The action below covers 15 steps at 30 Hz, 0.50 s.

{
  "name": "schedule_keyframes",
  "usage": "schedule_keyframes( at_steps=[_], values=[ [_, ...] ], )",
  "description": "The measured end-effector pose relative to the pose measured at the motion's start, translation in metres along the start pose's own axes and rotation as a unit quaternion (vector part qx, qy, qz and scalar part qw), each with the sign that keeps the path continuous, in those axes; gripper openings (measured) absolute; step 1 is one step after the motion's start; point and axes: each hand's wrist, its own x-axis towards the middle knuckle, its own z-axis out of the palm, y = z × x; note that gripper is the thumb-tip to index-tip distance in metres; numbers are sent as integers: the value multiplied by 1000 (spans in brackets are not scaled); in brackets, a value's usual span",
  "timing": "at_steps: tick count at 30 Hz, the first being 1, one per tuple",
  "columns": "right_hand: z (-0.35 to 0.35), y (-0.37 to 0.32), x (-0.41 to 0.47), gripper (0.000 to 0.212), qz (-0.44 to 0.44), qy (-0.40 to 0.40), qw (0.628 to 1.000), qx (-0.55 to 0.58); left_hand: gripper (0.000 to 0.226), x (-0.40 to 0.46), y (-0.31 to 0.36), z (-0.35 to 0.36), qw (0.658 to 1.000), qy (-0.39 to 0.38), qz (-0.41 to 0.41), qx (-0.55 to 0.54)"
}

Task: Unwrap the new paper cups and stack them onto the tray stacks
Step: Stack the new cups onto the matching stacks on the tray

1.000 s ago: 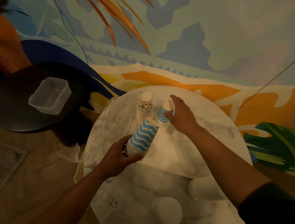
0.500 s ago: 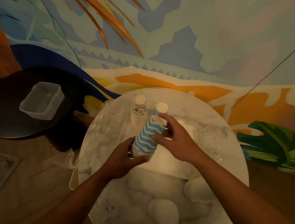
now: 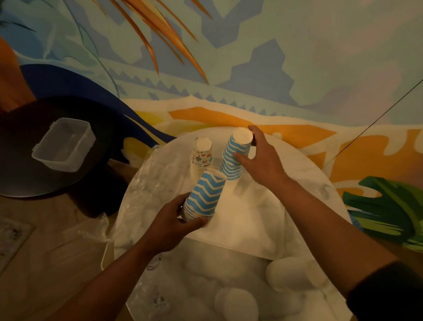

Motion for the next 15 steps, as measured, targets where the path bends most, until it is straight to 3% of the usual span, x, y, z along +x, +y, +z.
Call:
schedule_keyframes(
  at_steps=[10, 12, 15],
  values=[
    [32, 32, -3, 81, 70, -87, 990, -85, 51, -4, 2, -1, 1000, 6, -3, -2],
    [25, 21, -8, 76, 62, -61, 993, -76, 52, -3, 3, -2, 1000, 6, 1, -3],
    [11, -5, -29, 50, 23, 17, 1000, -8, 54, 0, 7, -4, 1000, 8, 3, -1]
  ],
)
